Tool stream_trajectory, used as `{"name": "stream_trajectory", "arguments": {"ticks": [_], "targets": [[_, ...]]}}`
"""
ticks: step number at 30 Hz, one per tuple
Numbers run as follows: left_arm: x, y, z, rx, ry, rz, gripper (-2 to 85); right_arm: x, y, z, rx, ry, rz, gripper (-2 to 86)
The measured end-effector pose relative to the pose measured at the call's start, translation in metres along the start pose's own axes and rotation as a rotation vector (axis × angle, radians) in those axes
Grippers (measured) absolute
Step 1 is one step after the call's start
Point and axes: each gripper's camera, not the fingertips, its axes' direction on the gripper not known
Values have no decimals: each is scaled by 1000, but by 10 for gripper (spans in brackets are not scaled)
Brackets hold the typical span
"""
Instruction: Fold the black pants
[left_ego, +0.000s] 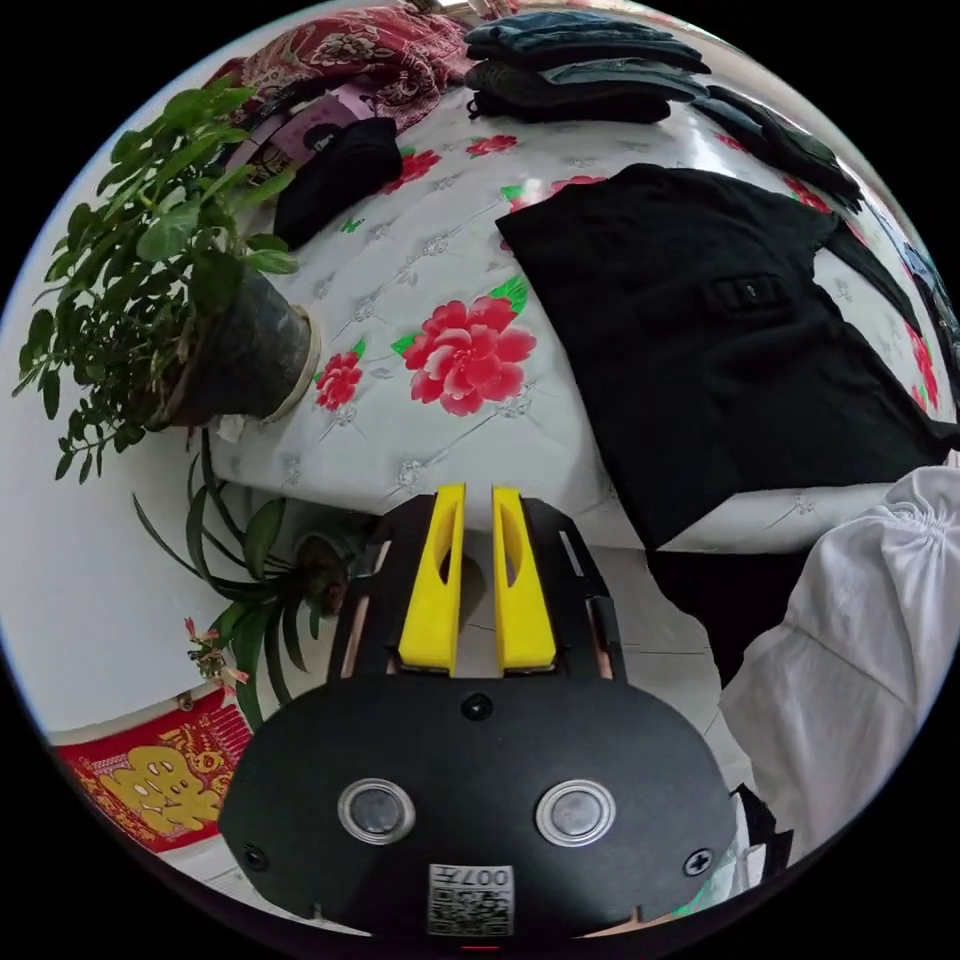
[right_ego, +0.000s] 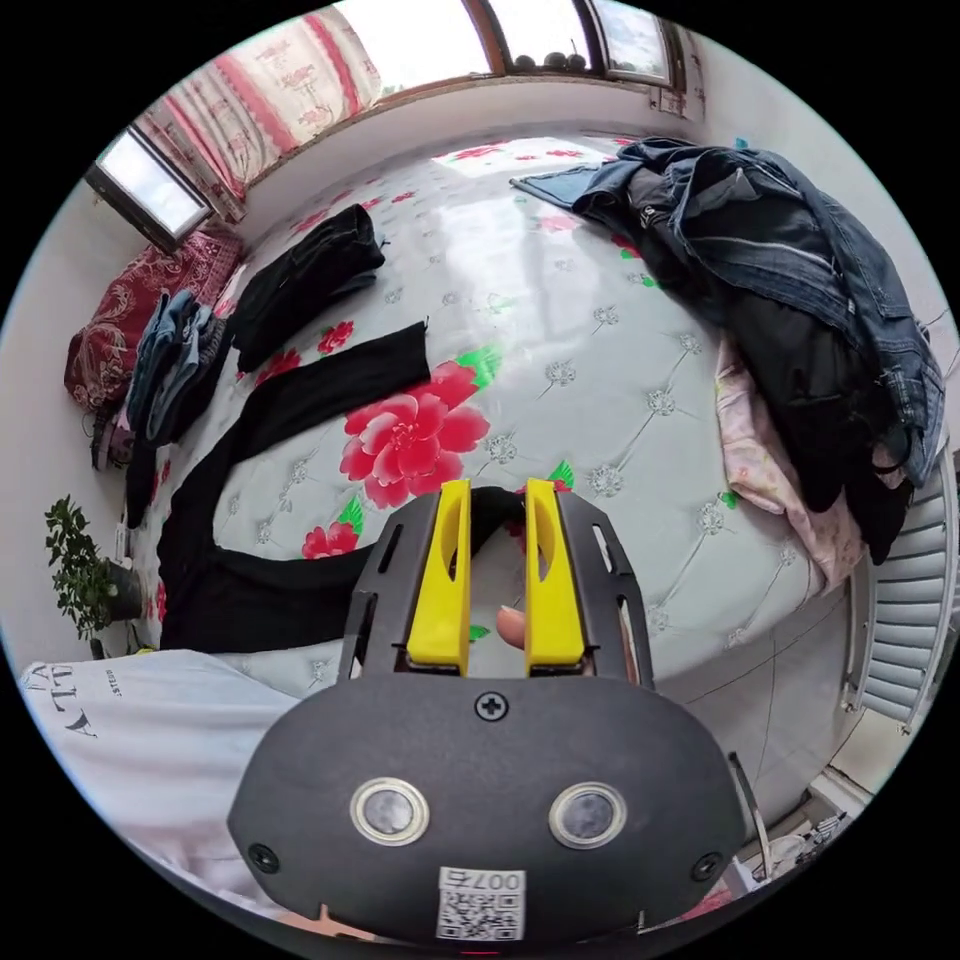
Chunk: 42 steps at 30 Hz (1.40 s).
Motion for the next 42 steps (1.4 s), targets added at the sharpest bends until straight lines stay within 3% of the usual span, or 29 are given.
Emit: {"name": "stream_trajectory", "arguments": {"ticks": [4,9,13,18,24,30,34,36,39,42], "targets": [[0,-11,-29,161,156,-98,7,31,19,4,54,-48,65,93],[75,-64,-12,162,384,68,1,20,25,23,12,48,-120,109],[128,-91,29,45,342,94,-5,-6,15,31,-10,124,-254,102],[121,-110,40,77,289,-21,-9,-1,-14,57,-84,87,-153,82],[123,-153,46,44,150,-70,-10,-8,-59,22,195,111,-17,82],[112,-129,23,168,246,-192,-10,-22,-40,37,61,42,-145,85],[127,-117,34,96,251,-85,-10,-24,-4,99,-242,108,-192,89],[133,-115,52,4,248,-12,-10,-28,5,91,-114,155,-197,89],[118,-117,47,-11,287,4,-10,-44,-21,85,-139,200,-195,90],[94,-127,20,130,344,-40,-10,-71,-66,75,-30,90,-241,90]]}}
